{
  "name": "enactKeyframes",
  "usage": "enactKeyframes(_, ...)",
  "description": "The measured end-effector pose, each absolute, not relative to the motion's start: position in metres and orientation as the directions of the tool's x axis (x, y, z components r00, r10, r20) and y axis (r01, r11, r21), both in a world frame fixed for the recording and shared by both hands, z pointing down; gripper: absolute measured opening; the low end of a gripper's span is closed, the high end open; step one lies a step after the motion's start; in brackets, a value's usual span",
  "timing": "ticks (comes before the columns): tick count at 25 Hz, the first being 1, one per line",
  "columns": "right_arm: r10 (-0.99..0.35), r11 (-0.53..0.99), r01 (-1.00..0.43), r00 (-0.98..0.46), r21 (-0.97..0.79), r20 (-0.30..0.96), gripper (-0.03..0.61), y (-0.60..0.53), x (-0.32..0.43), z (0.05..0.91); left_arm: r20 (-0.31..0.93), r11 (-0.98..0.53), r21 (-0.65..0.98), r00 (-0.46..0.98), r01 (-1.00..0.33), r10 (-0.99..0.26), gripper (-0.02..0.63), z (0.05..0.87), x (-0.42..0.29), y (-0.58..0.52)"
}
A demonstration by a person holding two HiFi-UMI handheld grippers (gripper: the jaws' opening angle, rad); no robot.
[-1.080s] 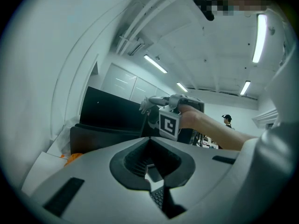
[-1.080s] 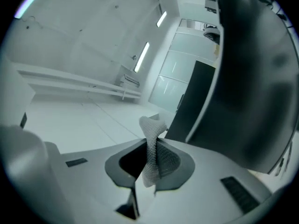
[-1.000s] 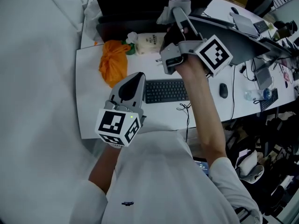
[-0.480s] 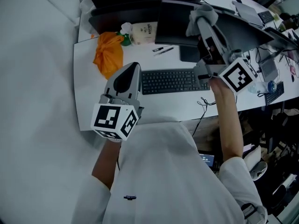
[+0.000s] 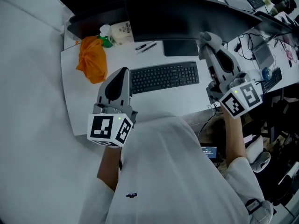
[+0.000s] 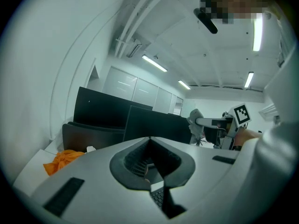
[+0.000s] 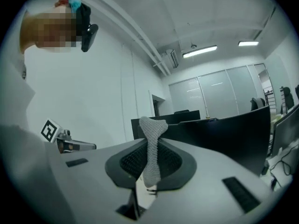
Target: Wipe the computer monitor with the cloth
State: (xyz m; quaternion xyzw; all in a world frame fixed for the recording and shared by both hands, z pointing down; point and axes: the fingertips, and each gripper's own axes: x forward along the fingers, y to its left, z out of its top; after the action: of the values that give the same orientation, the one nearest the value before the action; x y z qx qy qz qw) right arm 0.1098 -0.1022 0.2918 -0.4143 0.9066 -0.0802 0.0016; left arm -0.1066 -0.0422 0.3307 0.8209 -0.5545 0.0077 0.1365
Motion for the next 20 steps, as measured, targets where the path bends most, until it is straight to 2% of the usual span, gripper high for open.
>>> enactKeyframes(5, -0.757, 0.647, -0.762, -0.645, -0.02, 0.099, 0.029, -0.062, 0.127, 0.308, 0.175, -0.356, 0.206, 0.392, -0.912, -0.903, 0.018, 0.335, -0.088, -0.031)
enactKeyframes(12, -0.779, 0.62, -0.785, -0.612, 0.017, 0.138, 0.029, -0.033, 0.124, 0.337, 0.173, -0.387, 0.175, 0.415, -0.905, -0.893, 0.018, 0.331, -0.08, -0.025)
enactKeyframes(16, -0.799, 0.597, -0.795, -0.578, 0.106, 0.165, 0.029, -0.025, 0.12, 0.354, 0.16, -0.395, 0.159, 0.418, -0.905, -0.894, 0.018, 0.328, -0.082, -0.021)
enactKeyframes(20, -0.784, 0.613, -0.785, -0.591, 0.088, 0.192, 0.029, -0.022, 0.108, 0.368, 0.163, -0.401, 0.163, 0.426, -0.901, -0.89, 0.018, 0.333, -0.077, -0.021)
